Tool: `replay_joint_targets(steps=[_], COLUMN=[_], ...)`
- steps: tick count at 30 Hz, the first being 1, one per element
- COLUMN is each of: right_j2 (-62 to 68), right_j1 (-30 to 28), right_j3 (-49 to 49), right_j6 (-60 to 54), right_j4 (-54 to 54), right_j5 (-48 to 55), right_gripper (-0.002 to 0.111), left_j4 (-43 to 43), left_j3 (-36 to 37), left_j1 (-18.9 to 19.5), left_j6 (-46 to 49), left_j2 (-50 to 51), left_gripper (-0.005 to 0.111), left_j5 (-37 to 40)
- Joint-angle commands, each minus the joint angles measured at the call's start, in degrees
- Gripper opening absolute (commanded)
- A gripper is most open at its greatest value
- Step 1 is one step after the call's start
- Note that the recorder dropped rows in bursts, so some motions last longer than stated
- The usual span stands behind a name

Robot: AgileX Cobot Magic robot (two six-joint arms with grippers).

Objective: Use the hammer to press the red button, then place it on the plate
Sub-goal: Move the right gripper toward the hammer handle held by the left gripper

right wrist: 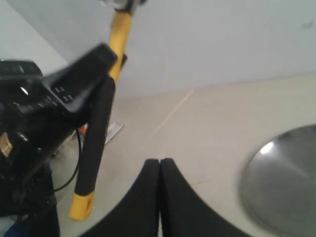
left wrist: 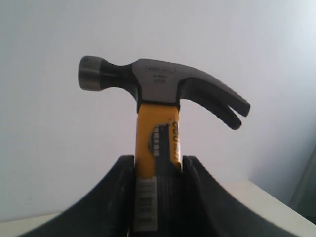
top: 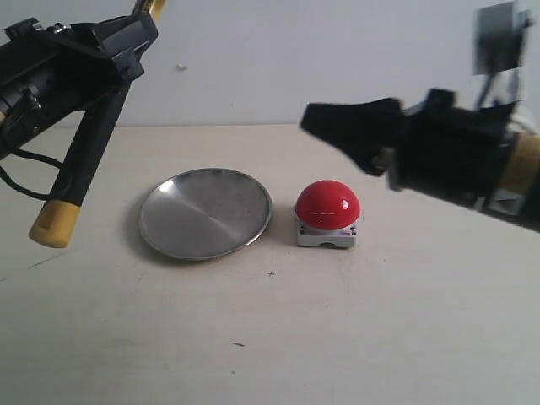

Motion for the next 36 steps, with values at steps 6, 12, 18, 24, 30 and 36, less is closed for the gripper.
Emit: replay_joint_targets(steps=[6, 12, 18, 24, 30, 36], right_j2=[20.63, 21.67, 21.67, 21.67, 21.79, 22.29], right_j1=[16.83, 20.23, 20.23, 20.23, 20.35, 21.08], right_j3=[-17.52, -22.92, -23.35, -23.35, -23.35, -24.41], right_j6=[-12.39, -12.70, -11.23, -8.99, -10.80, -14.58], right_j4=[13.52, 9.77, 8.46, 7.10, 11.12, 14.03], right_j5=[7.04, 7.32, 7.22, 1.61, -1.09, 0.13], right_gripper=[0.000, 0.017, 0.049, 0.057, 0.057, 0.057], left_j4=[-6.73, -7.42, -7.42, -7.42, -6.74, -6.54], left_j3=[-1.88, -2.32, -2.32, -2.32, -2.32, -2.32], left_j1=[-0.23, -0.23, -0.23, -0.23, -0.23, -0.23], left_j6=[10.11, 13.12, 15.27, 15.27, 14.77, 13.26], left_j2=[-1.06, 0.23, 0.23, 0.23, 0.23, 0.23], left_gripper=[0.000, 0.000, 0.000, 0.000, 0.000, 0.000], left_j5=[-3.08, -3.20, -3.20, -3.20, -3.20, -3.20])
